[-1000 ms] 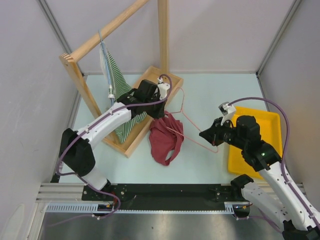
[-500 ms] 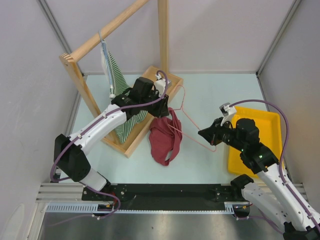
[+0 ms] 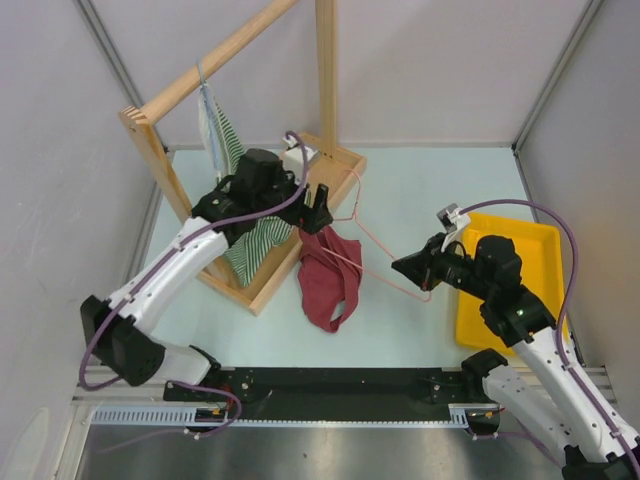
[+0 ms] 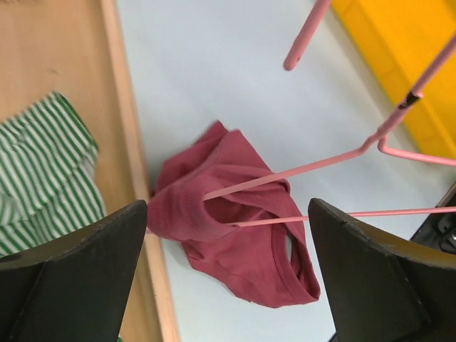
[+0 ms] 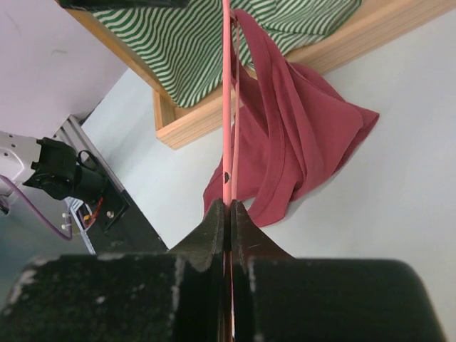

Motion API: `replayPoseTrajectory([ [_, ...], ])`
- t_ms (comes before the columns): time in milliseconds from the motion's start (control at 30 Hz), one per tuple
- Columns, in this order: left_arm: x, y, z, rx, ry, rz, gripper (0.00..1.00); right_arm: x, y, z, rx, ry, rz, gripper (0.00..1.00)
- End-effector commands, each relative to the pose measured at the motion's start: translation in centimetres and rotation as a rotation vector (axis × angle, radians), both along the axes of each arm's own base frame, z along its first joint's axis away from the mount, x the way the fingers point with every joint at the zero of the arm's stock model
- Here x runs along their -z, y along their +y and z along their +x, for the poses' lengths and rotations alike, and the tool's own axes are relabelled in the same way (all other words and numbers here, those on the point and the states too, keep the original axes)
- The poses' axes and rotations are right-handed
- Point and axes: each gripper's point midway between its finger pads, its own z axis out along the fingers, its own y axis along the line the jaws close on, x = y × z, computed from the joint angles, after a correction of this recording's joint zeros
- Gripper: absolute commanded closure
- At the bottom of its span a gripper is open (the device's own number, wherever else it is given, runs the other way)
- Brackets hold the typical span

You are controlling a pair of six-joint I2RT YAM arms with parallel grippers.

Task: Place the tank top on the hanger

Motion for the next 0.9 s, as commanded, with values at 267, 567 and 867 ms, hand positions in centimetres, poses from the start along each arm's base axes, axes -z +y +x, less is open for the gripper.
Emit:
replayPoseTrajectory([
  [267,-6.4,0.8,-5.1,0.278,-0.235,-0.125,0.01,-5.0,-0.7,-1.9,-0.277,-0.182,0.121,1.0],
  [567,-7.3,0.1,-7.6,0.409,-0.267,-0.178,0.01,-6.2,-0.2,-3.2,-0.432,-0.175,0.156,1.0],
  [867,-6.8,-1.5,-10.2,0.58,-0.185,-0.261,0.03,-6.1,0.1,-4.0,-0.489,-0.159,0.164,1.0],
])
